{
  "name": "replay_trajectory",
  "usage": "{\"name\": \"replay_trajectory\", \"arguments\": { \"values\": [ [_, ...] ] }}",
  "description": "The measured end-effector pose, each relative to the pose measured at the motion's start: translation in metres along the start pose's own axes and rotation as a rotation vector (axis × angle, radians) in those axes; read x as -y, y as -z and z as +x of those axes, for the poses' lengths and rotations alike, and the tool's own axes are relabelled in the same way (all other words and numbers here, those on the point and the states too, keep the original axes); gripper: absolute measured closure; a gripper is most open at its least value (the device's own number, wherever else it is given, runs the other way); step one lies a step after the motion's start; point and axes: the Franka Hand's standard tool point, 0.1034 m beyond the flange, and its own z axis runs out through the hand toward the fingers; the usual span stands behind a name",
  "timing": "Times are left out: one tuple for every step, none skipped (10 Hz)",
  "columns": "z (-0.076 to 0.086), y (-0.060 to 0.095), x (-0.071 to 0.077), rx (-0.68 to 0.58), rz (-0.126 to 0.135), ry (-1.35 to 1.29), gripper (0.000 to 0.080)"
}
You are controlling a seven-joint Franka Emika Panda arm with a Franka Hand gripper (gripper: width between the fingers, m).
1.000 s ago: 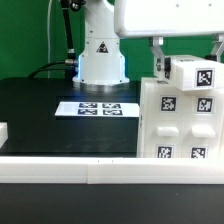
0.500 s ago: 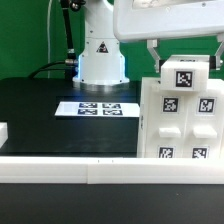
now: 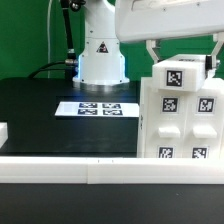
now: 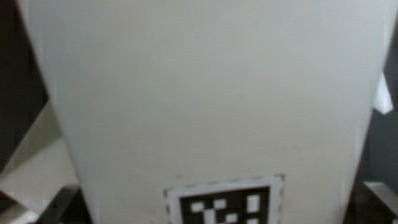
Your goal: Assemble cabinet
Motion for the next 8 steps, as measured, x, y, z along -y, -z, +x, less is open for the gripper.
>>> {"name": "replay_trajectory", "arguments": {
  "values": [
    [0.000, 0.001, -0.004, -0.015, 0.015, -0.063, 0.0236],
    [-0.004, 0.002, -0.008, -0.020, 0.030, -0.181, 0.0236],
    [-0.007, 0.002, -0.009, -0.025, 0.040, -0.279, 0.0235],
    [-0.011, 0.002, -0.009, -0.015, 0.044, -0.392, 0.0233],
    [-0.014, 0.002, -0.007, -0.006, 0.048, -0.476, 0.0233],
    [-0.014, 0.002, -0.007, -0.001, 0.052, -0.558, 0.0233],
    [-0.014, 0.002, -0.008, 0.003, 0.054, -0.641, 0.0233],
    [-0.014, 0.002, -0.008, 0.010, 0.055, -0.709, 0.0233]
  ]
}}
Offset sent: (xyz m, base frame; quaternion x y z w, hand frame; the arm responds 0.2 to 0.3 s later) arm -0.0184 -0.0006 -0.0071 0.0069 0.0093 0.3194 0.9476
